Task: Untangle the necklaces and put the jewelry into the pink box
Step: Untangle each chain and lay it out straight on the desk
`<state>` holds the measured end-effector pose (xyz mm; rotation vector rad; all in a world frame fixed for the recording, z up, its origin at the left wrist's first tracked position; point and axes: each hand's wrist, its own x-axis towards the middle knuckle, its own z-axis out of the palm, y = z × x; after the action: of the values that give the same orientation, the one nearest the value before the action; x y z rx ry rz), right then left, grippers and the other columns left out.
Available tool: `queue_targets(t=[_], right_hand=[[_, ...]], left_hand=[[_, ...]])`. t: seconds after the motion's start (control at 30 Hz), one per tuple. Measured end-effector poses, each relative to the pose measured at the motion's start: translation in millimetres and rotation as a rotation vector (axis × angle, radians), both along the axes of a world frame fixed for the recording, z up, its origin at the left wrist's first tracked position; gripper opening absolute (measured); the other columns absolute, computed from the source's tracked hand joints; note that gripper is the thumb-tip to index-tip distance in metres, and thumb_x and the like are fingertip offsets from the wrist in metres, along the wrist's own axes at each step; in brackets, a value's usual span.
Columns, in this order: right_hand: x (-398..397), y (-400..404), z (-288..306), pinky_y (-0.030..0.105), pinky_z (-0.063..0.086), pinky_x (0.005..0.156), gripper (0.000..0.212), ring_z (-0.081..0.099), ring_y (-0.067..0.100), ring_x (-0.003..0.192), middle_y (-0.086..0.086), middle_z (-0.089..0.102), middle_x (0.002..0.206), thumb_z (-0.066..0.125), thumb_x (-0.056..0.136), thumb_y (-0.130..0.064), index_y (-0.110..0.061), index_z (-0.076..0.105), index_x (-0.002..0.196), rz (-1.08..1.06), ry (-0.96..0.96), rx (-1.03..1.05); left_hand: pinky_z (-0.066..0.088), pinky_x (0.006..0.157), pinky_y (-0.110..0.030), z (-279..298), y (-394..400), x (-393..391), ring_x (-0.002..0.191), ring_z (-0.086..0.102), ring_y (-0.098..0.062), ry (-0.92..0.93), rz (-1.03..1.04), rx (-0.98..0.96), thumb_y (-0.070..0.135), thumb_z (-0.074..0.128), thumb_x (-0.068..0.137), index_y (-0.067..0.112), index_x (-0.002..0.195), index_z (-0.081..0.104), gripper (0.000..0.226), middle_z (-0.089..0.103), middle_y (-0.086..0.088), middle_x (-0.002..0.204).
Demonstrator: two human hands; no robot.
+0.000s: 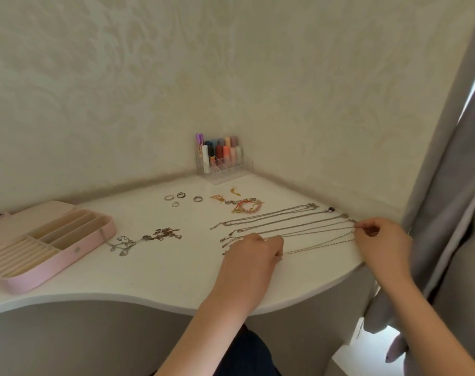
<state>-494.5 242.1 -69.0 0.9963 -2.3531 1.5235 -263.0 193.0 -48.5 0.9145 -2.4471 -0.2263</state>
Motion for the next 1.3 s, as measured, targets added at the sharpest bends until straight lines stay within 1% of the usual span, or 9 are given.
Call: queue_targets(t=[0.17,0.27,0.43,0.73,0.87,0.97,1.1,1.17,1.3], right_hand=[[-3,10,-1,0.025,0.037,0.083,0.026,0.06,0.029,0.101,0.014,0.068,0.107,0.048,0.089,0.0,-0.005,0.07,0.102,0.048,-0.025,-0.023],[11,22,-11,0.027,0.039,0.094,0.025,0.059,0.027,0.108,0.012,0.065,0.116,0.048,0.094,-0.007,-0.004,0.068,0.11,0.153,0.16,-0.036],[17,31,-32,0.04,0.013,0.116,0.069,0.028,0.004,0.136,-0.006,0.051,0.138,0.013,0.092,-0.053,-0.016,0.058,0.129,0.295,0.307,0.228],[14,31,-11,0.048,-0.009,0.115,0.061,0.009,0.001,0.144,-0.016,0.024,0.154,0.014,0.096,-0.053,-0.026,0.029,0.148,0.239,0.24,0.549],[38,23,-1,0.045,-0.005,0.118,0.062,0.011,0.009,0.146,-0.007,0.034,0.152,0.01,0.098,-0.05,-0.02,0.034,0.146,0.226,0.219,0.27],[95,5,21,0.036,-0.005,0.119,0.054,0.019,0.008,0.143,-0.007,0.046,0.143,0.015,0.101,-0.044,-0.02,0.046,0.138,0.365,0.26,0.105],[174,-49,45,0.034,0.011,0.118,0.031,0.049,0.009,0.124,-0.009,0.059,0.129,0.04,0.101,-0.028,-0.028,0.056,0.127,0.754,0.419,0.247],[204,-83,47,0.038,0.031,0.109,0.032,0.048,0.016,0.125,-0.005,0.056,0.133,0.047,0.098,-0.024,-0.027,0.055,0.129,0.853,0.522,0.359],[238,-136,46,0.04,0.042,0.1,0.037,0.051,0.023,0.121,0.003,0.058,0.131,0.058,0.092,-0.023,-0.021,0.057,0.129,0.972,0.512,0.541]], left_hand=[[0.046,0.092,-0.032,-12,-4,-2,0.106,0.051,-0.017,-0.02,-0.025,-0.032,0.004,0.048,0.093,0.015,0.105,0.067,0.025,0.062,-0.004,0.108],[0.024,0.11,-0.022,-8,2,-1,0.127,0.048,-0.017,0.074,-0.105,-0.102,0.018,0.045,0.096,0.014,0.124,0.062,0.033,0.057,-0.002,0.133],[-0.001,0.106,-0.004,-6,8,9,0.133,0.011,0.013,-0.123,-0.276,0.16,0.044,0.029,0.1,0.031,0.145,0.03,0.047,0.023,0.02,0.151],[-0.019,0.105,-0.008,-1,4,12,0.125,-0.029,0.02,-0.325,-0.339,0.137,0.051,0.017,0.099,0.033,0.148,-0.007,0.057,-0.018,0.026,0.15],[-0.024,0.096,-0.002,7,11,20,0.12,-0.039,0.02,-0.081,-0.221,0.073,0.045,0.019,0.101,0.04,0.14,-0.025,0.059,-0.039,0.036,0.134],[-0.012,0.102,-0.005,9,-8,51,0.131,-0.023,0.016,0.097,0.022,0.058,0.026,0.029,0.103,0.041,0.144,-0.011,0.059,-0.025,0.03,0.146],[0.025,0.102,-0.017,10,-36,112,0.13,0.04,-0.017,0.264,0.376,-0.01,-0.01,0.04,0.089,0.014,0.138,0.044,0.054,0.044,-0.005,0.141],[0.033,0.093,-0.02,9,-46,134,0.116,0.052,-0.023,0.229,0.486,-0.023,-0.011,0.045,0.086,0.01,0.124,0.059,0.045,0.057,-0.008,0.126],[0.034,0.097,-0.028,5,-73,151,0.117,0.053,-0.025,0.005,0.488,0.009,0.007,0.054,0.09,0.011,0.123,0.061,0.034,0.06,-0.01,0.125]])
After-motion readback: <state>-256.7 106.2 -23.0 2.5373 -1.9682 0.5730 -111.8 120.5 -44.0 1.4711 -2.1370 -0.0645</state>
